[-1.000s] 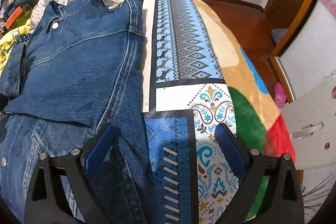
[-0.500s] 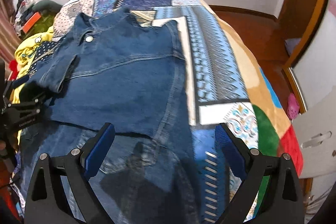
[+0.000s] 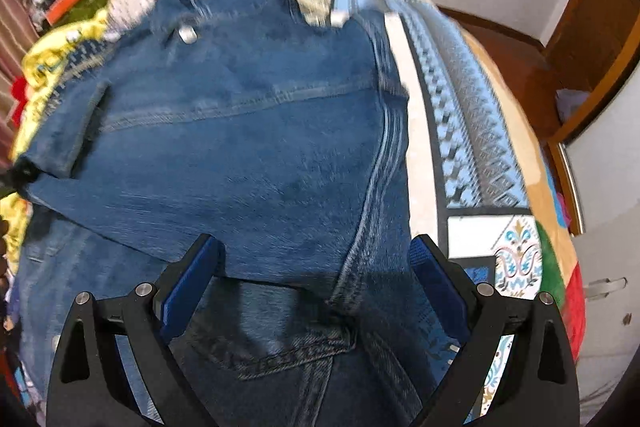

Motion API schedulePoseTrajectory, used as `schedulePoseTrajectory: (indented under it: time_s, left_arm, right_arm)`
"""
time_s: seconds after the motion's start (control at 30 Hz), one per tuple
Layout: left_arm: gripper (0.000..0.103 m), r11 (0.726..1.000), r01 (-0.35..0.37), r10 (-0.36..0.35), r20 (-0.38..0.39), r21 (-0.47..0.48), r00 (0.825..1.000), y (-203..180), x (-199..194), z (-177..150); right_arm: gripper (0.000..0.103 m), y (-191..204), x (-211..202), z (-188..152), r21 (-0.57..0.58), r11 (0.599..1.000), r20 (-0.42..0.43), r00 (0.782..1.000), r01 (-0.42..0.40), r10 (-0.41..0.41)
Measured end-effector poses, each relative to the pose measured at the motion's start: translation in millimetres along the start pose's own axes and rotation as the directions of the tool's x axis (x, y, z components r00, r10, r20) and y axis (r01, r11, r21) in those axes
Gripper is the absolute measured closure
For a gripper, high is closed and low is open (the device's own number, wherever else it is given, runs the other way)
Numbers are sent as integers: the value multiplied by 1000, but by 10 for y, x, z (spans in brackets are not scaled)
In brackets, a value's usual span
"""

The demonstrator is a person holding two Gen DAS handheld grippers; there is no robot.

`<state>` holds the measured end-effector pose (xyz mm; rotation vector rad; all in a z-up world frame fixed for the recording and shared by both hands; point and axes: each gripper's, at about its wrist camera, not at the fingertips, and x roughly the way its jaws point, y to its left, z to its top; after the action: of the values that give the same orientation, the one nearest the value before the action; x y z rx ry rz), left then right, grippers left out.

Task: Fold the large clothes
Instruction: 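Fold the held side edge toward the jacket center with the left gripper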

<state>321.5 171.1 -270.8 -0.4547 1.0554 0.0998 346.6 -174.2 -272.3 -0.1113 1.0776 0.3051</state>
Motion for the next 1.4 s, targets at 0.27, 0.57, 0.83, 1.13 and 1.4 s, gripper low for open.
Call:
schedulePoseTrajectory:
  time_s: [0.27,0.57,0.83,1.13,1.4]
  left_arm:
    - [0,991,113,-112,23,-66,993,87,-33,-76]
    - [0,993,97,-96,28,-65,995,58,-147,-146]
    - [0,786,-447,318,341,426,885,-802,-558,-478]
    - [0,436,-593,335,490,677,805,-1442,-146,-681]
    - [62,287,-520,267,455,804,850,-1785,131,-797]
  right_arm:
    - [3,-74,112,-22,16,999,-22,999,-29,30]
    - [2,-96,106,-37,33,999,-27,999,-37,38]
    - [2,-79,92,-36,29,1000,-24,1000,-12,13]
    - [2,-19,14,-71,-15,1000,0,1000,11,-11]
    - [2,-99,-177,-67,-1,1000,48,999,-10,10]
